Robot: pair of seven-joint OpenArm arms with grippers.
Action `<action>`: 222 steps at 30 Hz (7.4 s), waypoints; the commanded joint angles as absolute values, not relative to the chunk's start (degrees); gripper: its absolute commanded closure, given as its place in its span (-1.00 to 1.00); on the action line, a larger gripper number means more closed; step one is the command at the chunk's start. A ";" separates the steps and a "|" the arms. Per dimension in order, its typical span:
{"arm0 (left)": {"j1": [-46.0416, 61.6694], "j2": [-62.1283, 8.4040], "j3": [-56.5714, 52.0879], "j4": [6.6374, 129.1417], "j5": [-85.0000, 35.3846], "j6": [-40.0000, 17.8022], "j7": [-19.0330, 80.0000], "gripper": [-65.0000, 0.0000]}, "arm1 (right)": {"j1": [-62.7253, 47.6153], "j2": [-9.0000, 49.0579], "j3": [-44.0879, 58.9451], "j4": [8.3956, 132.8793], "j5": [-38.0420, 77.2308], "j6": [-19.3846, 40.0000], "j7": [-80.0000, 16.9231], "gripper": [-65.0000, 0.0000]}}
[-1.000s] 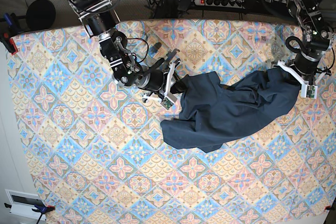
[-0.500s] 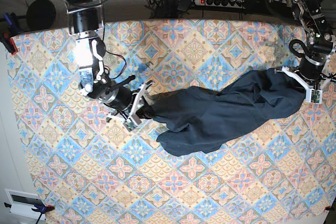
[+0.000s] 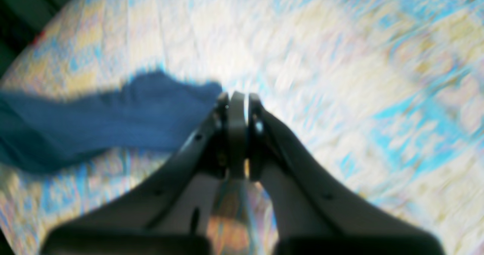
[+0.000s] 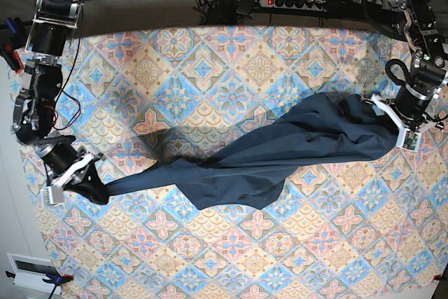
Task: Layout the t-shirt on the table in an organized manner, then fold the t-shirt properly
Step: 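Move both grippers inward and regrasp the shirt fabric, then pull the shirt apart again with the right gripper sweeping outward, then drag the shirt with the left gripper toward the right gripper's side, then lift and swing the shirt with the left gripper, then lay it down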
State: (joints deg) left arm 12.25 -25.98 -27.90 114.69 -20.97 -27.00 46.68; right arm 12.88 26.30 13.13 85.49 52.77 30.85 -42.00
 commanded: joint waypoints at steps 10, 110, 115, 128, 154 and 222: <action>15.96 -36.97 -9.01 115.65 -20.00 -26.15 53.76 0.99 | 15.87 32.57 15.08 84.97 56.04 30.29 -40.48 1.00; 23.60 -29.05 -22.11 114.42 -14.46 -26.07 51.74 -0.15 | 22.46 28.53 -10.59 92.79 26.59 38.11 -34.68 1.00; 23.60 -29.05 -23.96 114.42 -14.46 -26.07 51.65 -0.15 | 22.46 30.55 -3.82 92.79 31.08 38.11 -36.18 1.00; 27.65 -29.76 -17.80 117.49 -15.34 -26.15 50.77 -0.15 | 22.46 33.98 1.80 92.00 31.25 38.11 -36.18 1.00; 24.75 -29.85 -1.27 116.88 -14.29 -25.71 42.86 -0.15 | 22.46 33.54 1.45 90.77 31.16 38.11 -36.18 1.00; -37.05 -20.18 4.70 98.68 -0.48 -25.80 44.18 0.95 | 58.86 37.93 14.55 67.12 38.46 38.11 -36.09 1.00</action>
State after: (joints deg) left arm -35.33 -19.53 5.26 97.86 -1.13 -26.63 45.01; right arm 56.77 36.71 14.15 66.24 37.58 38.83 -38.09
